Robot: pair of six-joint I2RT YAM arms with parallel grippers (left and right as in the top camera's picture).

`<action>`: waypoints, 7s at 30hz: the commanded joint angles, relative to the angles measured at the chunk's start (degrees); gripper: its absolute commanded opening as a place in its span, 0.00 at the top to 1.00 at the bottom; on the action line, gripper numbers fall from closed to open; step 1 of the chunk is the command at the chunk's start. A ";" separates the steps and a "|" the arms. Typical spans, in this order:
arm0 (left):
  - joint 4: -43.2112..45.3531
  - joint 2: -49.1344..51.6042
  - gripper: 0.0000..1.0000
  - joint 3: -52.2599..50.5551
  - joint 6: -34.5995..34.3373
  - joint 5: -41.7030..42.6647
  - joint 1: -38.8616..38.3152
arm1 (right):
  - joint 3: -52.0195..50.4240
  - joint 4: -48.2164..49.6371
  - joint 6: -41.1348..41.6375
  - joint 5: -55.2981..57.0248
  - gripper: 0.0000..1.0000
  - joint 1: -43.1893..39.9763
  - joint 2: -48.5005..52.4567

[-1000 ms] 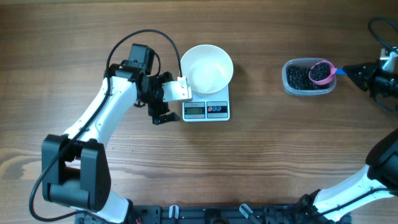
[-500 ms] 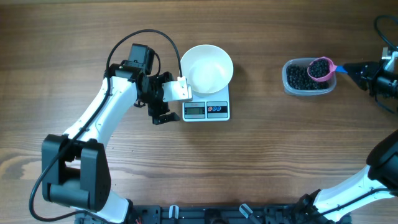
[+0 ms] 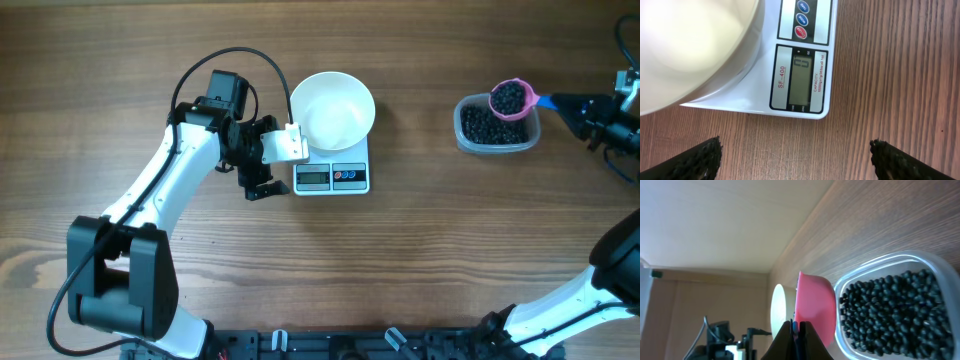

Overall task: Scoop item into bowl and weigh 150g on scale
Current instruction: 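Lift the filled scoop and carry it left over the white bowl, then tilt the scoop with the right gripper to pour beans into the bowl, then carry the empty scoop back right to the bean tub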

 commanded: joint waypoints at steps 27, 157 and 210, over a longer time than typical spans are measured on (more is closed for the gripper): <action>0.00 -0.42 0.00 -0.42 -0.52 1.33 0.02 | -0.07 9.81 11.28 -5.18 0.96 25.57 0.66; 0.00 -0.42 0.00 -0.42 -0.52 1.33 0.02 | 0.81 22.03 -56.37 15.82 0.96 46.90 -6.12; 0.00 -0.42 0.00 -0.42 -0.52 1.33 0.02 | 0.81 10.62 7.85 50.62 0.96 19.89 -17.40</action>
